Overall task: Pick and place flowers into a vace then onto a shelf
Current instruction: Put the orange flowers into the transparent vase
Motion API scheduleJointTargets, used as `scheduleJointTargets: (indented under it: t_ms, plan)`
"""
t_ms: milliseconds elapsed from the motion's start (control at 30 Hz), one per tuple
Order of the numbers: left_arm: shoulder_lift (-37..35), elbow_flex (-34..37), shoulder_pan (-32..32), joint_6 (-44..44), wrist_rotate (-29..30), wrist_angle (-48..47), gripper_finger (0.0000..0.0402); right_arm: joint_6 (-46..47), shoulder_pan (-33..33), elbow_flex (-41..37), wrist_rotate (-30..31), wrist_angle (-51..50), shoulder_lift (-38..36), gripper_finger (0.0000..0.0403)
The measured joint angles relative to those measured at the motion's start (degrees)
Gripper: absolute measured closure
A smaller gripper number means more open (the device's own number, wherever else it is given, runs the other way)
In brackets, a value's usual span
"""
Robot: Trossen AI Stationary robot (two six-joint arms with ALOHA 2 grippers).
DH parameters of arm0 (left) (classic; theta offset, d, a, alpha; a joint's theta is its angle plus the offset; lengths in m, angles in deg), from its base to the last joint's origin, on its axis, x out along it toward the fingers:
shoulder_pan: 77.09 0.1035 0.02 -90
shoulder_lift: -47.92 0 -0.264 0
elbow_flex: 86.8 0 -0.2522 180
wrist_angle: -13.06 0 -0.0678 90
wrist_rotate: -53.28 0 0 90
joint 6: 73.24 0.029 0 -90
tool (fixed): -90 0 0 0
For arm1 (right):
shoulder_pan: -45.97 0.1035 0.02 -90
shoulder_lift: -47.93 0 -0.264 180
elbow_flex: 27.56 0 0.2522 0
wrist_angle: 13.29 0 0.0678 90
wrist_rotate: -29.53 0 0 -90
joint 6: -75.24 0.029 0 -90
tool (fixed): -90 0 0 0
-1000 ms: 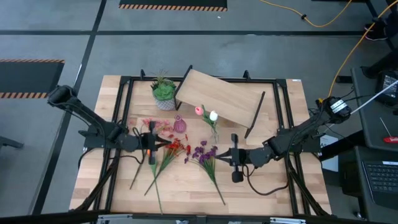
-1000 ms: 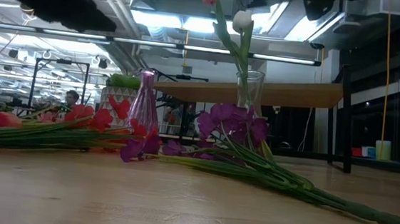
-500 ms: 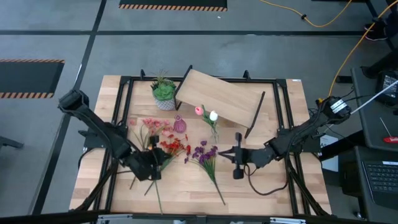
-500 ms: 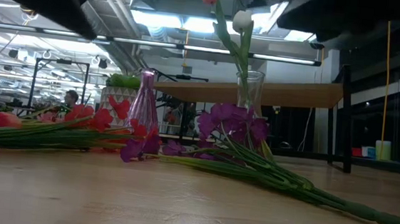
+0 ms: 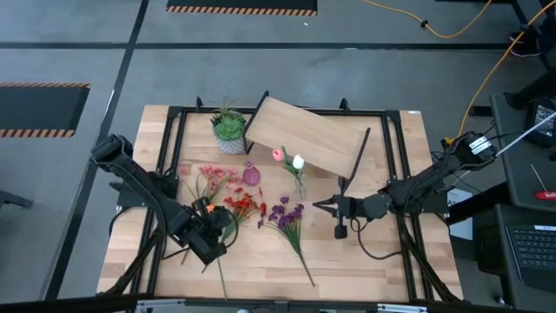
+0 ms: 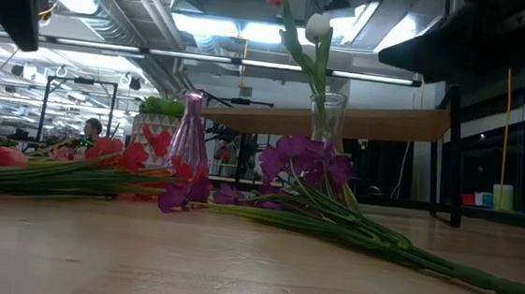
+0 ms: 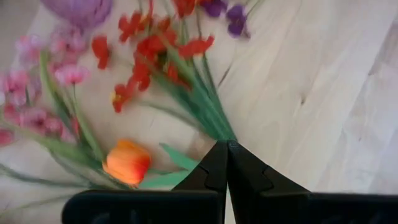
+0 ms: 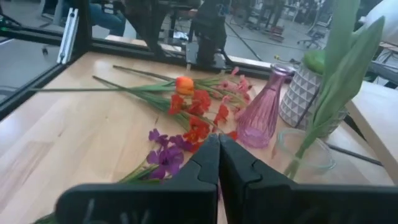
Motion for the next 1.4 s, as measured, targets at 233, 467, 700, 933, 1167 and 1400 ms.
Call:
scheduleJointTargets:
  t_ms: [233, 467, 700, 933, 1167, 1400]
  plan:
    - [1.7, 0.0, 0.1, -0.6, 1.3, 0.1, 0.04, 1.1, -0.1, -0.1, -0.1, -0.1, 0.0, 0.0399]
    - [3.0, 0.1, 0.1, -2.2, 0.2, 0.4, 0.0367, 1.2, -0.1, -0.1, -0.1, -0.1, 0.0, 0.0394]
    - [3.0, 0.1, 0.1, -4.7, 0.3, 0.4, 0.0288, 1.3, -0.1, -0.1, -0.1, -0.1, 0.0, 0.0399]
    - [3.0, 0.1, 0.1, -8.9, 0.9, 0.4, 0.0218, 1.3, -0.1, -0.1, -0.1, -0.2, 0.0, 0.0396]
    - [3.0, 0.1, -0.5, -11.7, 1.4, 0.4, 0.0187, 1.3, -0.1, -0.1, -0.1, -0.2, 0.0, 0.0392]
    - [3.0, 0.1, -0.8, -12.8, 3.5, 0.4, 0.0191, 1.3, -0.1, -0.1, -0.1, -0.2, 0.0, 0.0392]
